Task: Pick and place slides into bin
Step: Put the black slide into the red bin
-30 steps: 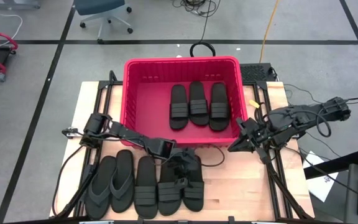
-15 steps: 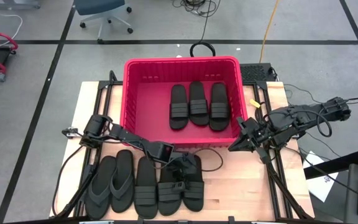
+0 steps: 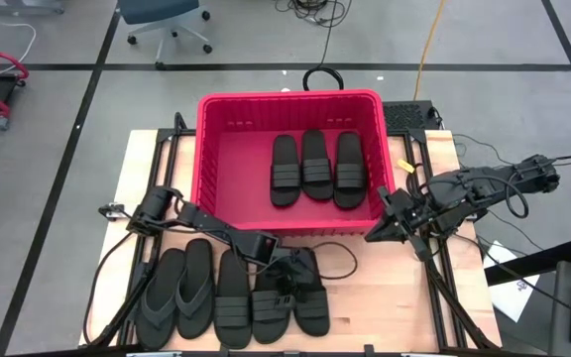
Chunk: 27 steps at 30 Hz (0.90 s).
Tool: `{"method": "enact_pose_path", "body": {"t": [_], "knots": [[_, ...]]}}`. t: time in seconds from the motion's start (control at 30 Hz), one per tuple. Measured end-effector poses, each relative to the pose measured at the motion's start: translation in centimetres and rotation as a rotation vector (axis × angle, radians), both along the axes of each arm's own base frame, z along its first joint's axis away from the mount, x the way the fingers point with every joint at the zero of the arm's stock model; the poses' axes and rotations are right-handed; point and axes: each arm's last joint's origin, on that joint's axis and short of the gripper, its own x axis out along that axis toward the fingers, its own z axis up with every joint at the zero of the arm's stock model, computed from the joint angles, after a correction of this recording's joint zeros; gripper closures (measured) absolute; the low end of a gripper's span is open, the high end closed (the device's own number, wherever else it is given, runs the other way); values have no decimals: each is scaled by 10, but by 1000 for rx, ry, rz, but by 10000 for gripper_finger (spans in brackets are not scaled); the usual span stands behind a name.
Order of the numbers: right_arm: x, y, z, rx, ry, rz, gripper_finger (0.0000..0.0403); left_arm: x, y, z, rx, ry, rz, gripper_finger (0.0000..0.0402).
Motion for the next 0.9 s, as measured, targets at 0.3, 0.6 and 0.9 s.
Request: {"method": "enact_pose_path", "body": {"t": [0.3,0.6,0.9], "knots": [[-4,-1,2,-41,-37,17,394,13,-24,50,-98,-76,-186,398],[-9,-3,5,-136,-107,49,394,-12,-39,165,115,61,-304,400],[-5,-3,-6,-214,-104,36,396,-98,24,261,357,136,-140,401]]}}
